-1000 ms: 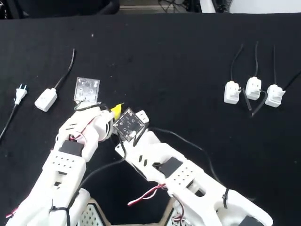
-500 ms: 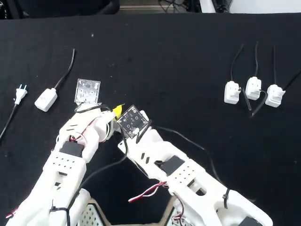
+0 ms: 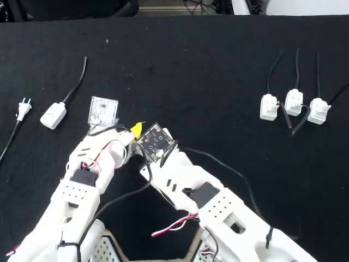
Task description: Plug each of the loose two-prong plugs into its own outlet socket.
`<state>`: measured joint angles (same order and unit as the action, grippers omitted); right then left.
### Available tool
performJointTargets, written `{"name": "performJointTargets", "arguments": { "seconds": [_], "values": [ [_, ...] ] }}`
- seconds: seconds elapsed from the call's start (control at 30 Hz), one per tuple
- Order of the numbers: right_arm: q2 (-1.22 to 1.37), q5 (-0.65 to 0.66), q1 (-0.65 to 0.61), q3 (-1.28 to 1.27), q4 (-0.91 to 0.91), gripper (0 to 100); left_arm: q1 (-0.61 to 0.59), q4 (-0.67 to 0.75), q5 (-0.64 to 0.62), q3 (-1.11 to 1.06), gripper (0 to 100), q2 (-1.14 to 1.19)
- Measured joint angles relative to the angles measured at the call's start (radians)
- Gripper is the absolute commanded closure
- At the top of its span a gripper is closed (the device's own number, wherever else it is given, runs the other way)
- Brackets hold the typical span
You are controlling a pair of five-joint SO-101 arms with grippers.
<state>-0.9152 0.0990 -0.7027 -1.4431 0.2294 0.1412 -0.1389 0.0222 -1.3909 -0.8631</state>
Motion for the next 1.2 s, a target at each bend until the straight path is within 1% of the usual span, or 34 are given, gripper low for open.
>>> {"name": "performJointTargets", "arguments": {
  "seconds": [0.17,0.57,0.63,0.83,1.2],
  "values": [
    [-0.066,0.000,0.000,-0.032,0.009,98.8,-0.003,0.049,0.041,-0.025,79,-0.008],
    [-0.210,0.000,0.000,-0.091,0.012,98.8,-0.003,0.051,0.048,-0.028,79,-0.008],
    [-0.218,0.000,0.000,-0.091,0.012,98.8,-0.003,0.051,0.048,-0.028,79,-0.008],
    [-0.224,-0.054,0.000,-0.091,0.012,98.8,-0.003,0.051,0.048,-0.025,79,-0.008],
    [-0.224,-0.061,0.009,-0.091,0.012,98.8,-0.003,0.052,0.048,-0.015,79,-0.008]
  ]
}}
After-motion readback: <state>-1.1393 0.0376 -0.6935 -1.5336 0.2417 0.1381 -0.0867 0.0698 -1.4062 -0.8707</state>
